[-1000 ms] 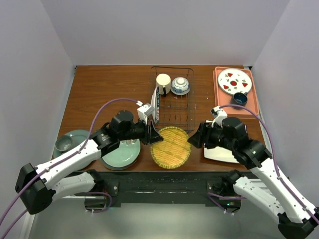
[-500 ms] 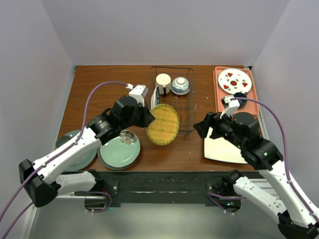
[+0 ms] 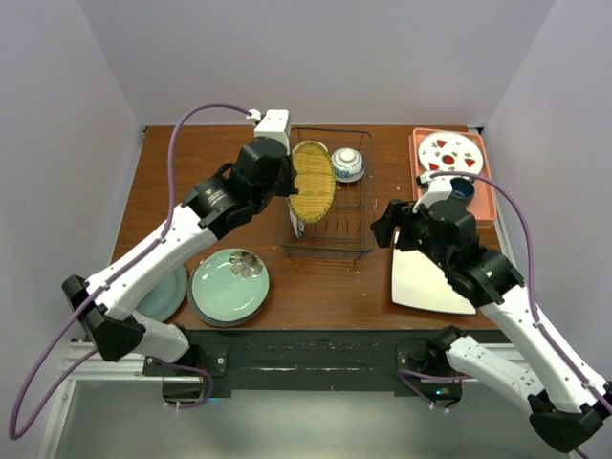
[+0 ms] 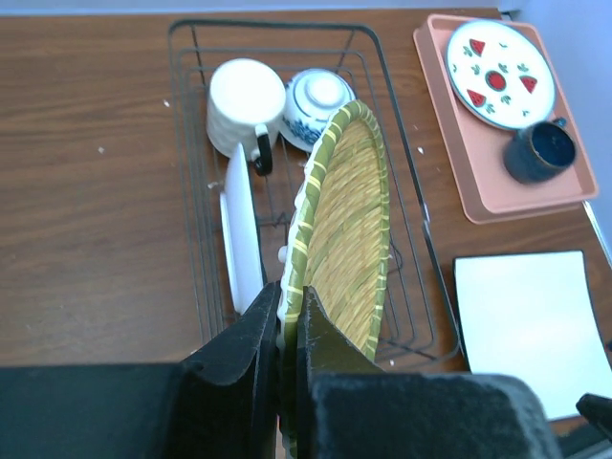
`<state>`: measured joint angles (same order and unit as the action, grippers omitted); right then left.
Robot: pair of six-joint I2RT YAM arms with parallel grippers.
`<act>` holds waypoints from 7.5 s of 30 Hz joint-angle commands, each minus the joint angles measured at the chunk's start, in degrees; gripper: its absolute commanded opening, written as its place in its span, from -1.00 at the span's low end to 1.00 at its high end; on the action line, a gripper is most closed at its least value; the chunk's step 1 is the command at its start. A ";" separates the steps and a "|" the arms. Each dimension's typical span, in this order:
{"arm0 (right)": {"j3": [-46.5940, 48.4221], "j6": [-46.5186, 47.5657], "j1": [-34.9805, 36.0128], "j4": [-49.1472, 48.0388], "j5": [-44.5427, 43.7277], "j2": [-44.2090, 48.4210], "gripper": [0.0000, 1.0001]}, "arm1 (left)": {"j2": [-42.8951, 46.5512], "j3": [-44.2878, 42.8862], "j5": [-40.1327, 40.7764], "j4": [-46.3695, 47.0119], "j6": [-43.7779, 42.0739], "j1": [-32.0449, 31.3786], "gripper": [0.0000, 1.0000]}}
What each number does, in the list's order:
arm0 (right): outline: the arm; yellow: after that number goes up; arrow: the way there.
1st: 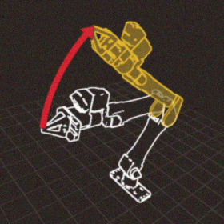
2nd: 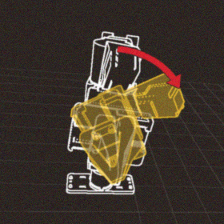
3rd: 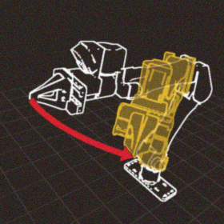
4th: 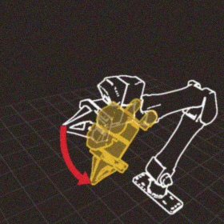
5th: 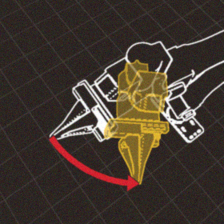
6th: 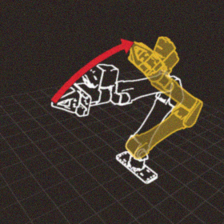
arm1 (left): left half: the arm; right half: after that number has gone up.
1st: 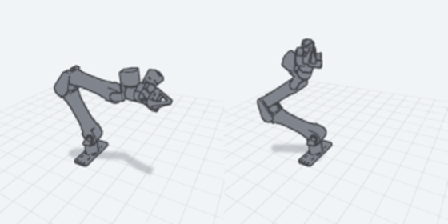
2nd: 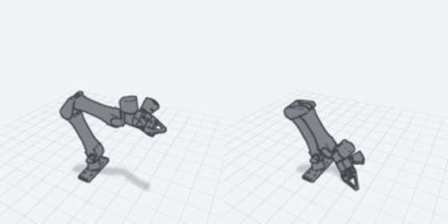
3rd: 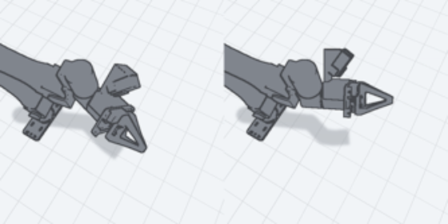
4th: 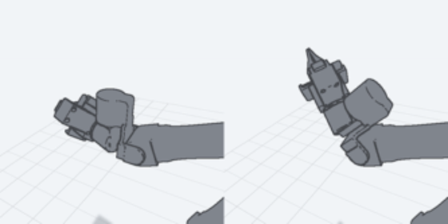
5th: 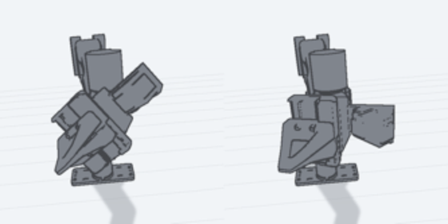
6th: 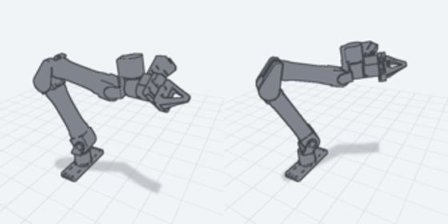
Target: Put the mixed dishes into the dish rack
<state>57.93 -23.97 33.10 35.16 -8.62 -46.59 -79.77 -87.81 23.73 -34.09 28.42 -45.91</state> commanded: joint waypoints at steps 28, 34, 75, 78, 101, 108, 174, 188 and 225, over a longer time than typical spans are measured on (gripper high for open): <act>-12.23 -8.99 0.30 -2.11 -8.16 0.62 0.54 | -23.94 -18.89 33.67 -11.44 -5.13 -9.99 -1.00; -13.63 -9.70 0.21 -2.02 -8.43 1.15 0.54 | -26.13 -17.92 32.70 -9.86 -5.40 -9.99 -1.00; -16.71 -11.54 0.21 -0.88 -7.99 3.96 0.56 | -32.30 -14.84 32.35 -12.23 3.57 -8.06 -0.24; -16.54 -11.54 0.21 -0.70 -7.90 4.05 0.56 | -30.98 -15.72 31.30 -11.53 2.25 -8.14 -0.19; -13.63 -6.35 0.30 -7.80 12.73 0.72 0.97 | 6.17 16.78 13.89 4.73 -0.84 -5.51 0.77; -16.80 -11.97 9.83 -18.54 16.37 -3.76 0.87 | 18.76 30.14 9.67 4.82 3.39 1.26 0.81; 1.04 -35.89 36.77 -24.26 -19.15 -53.96 -1.00 | 30.20 40.26 -7.29 0.86 3.48 16.64 0.93; -0.36 -34.57 36.77 -23.90 -18.98 -43.86 -1.00 | 32.04 44.57 -7.82 0.16 7.08 16.64 0.93; -17.58 -38.79 35.98 -38.58 -10.80 -26.45 -1.00 | 33.18 58.80 -18.02 2.18 19.47 16.56 0.67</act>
<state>41.56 -60.93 68.97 2.59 -19.94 -74.70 -47.11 -29.17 5.80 -33.58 45.04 -29.63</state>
